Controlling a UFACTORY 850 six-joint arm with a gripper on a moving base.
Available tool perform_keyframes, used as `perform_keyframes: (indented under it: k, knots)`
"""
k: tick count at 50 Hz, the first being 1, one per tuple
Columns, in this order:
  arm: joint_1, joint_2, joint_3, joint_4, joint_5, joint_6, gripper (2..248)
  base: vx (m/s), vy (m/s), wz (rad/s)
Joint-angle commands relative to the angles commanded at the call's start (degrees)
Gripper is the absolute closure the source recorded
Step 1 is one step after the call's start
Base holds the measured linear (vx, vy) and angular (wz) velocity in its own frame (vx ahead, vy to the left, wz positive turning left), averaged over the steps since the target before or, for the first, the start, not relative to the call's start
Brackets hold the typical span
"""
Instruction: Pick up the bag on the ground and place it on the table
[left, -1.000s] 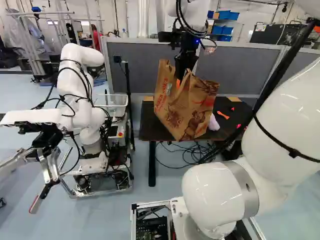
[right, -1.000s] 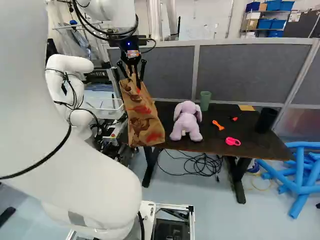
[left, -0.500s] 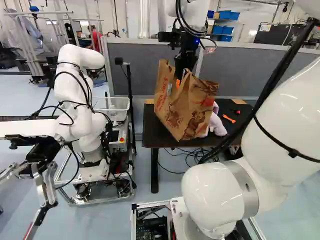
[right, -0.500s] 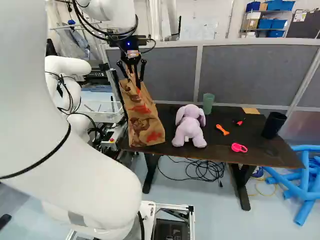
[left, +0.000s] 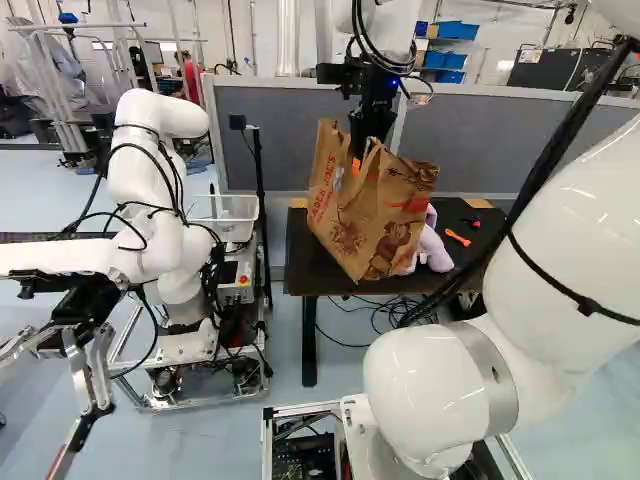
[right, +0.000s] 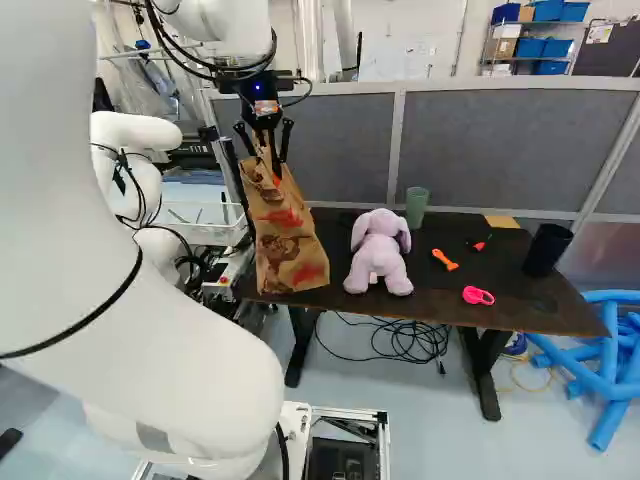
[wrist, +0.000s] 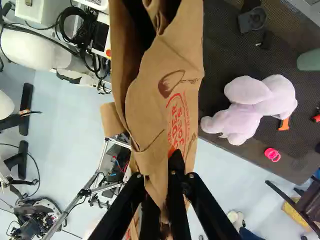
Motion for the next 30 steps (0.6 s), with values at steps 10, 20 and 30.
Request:
perform_keyframes:
  k: [10, 20, 30]
  knots:
    - [-0.01, -1.16, -1.08, 0.00, 0.00, 0.00, 229, 0.000, 0.000, 0.000]
    - [-0.02, -2.89, -2.72, 0.00, 0.00, 0.00, 229, 0.000, 0.000, 0.000]
    - [-0.04, -4.82, -4.61, 0.04, 0.00, 0.00, 229, 0.000, 0.000, 0.000]
